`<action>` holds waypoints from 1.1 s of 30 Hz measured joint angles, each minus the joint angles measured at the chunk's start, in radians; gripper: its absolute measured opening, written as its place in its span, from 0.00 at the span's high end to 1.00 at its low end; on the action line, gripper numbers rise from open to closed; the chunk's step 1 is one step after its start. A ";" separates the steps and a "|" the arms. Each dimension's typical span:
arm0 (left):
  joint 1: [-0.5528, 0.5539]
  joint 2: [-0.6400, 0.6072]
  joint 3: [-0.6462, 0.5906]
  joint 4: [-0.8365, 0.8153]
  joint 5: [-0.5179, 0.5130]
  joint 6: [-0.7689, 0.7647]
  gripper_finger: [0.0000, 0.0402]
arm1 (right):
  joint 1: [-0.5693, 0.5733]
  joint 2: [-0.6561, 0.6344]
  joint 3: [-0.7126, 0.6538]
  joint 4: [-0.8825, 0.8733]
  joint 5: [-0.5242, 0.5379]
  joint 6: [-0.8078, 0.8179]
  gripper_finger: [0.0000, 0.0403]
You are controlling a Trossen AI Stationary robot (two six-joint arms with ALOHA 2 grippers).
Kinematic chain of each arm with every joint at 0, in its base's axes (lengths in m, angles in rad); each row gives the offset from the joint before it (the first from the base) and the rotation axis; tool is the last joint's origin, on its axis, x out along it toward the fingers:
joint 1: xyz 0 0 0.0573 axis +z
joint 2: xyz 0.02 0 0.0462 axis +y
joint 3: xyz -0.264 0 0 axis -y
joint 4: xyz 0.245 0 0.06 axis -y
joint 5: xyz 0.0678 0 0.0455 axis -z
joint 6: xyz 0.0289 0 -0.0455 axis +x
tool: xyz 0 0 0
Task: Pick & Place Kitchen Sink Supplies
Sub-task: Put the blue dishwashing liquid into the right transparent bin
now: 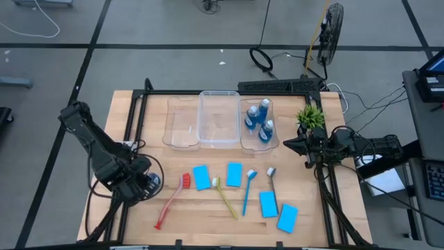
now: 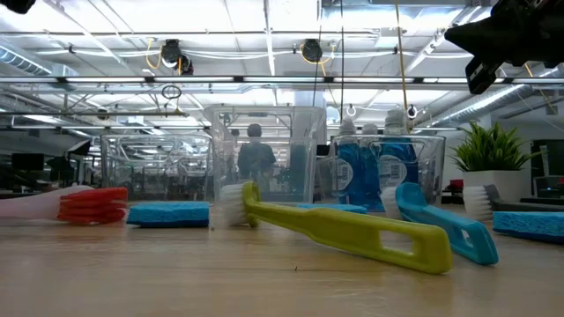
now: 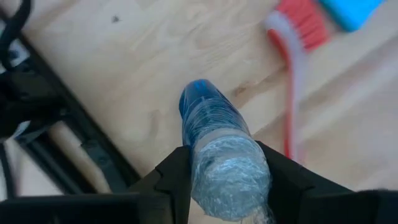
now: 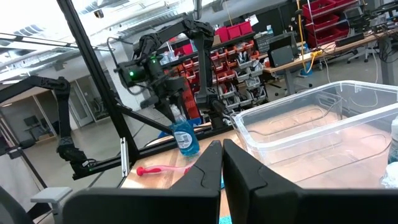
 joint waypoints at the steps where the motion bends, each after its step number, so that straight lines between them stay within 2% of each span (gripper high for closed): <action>1: 0.000 -0.010 0.010 0.003 -0.016 0.004 0.65 | 0.000 0.000 0.000 0.000 0.000 0.000 1.00; 4: 0.000 -0.042 0.040 0.011 -0.099 0.015 0.65 | 0.000 0.000 0.000 0.000 0.000 0.000 1.00; 10: 0.007 -0.088 0.109 0.020 -0.338 0.043 0.65 | 0.000 0.000 0.000 0.002 0.000 0.000 1.00; 14: 0.056 -0.088 0.143 0.107 -0.416 0.180 0.65 | 0.000 0.009 0.000 0.055 -0.002 0.000 1.00; 24: 0.274 -0.084 0.144 0.562 -0.415 0.794 0.65 | 0.000 0.077 0.000 0.128 -0.005 -0.034 1.00; 28: 0.374 -0.076 0.144 0.663 -0.352 0.946 0.65 | 0.000 0.119 0.000 0.161 -0.050 -0.055 1.00; 33: 0.496 -0.018 0.145 0.734 -0.216 1.076 0.65 | 0.000 0.208 0.026 0.228 -0.082 -0.079 0.97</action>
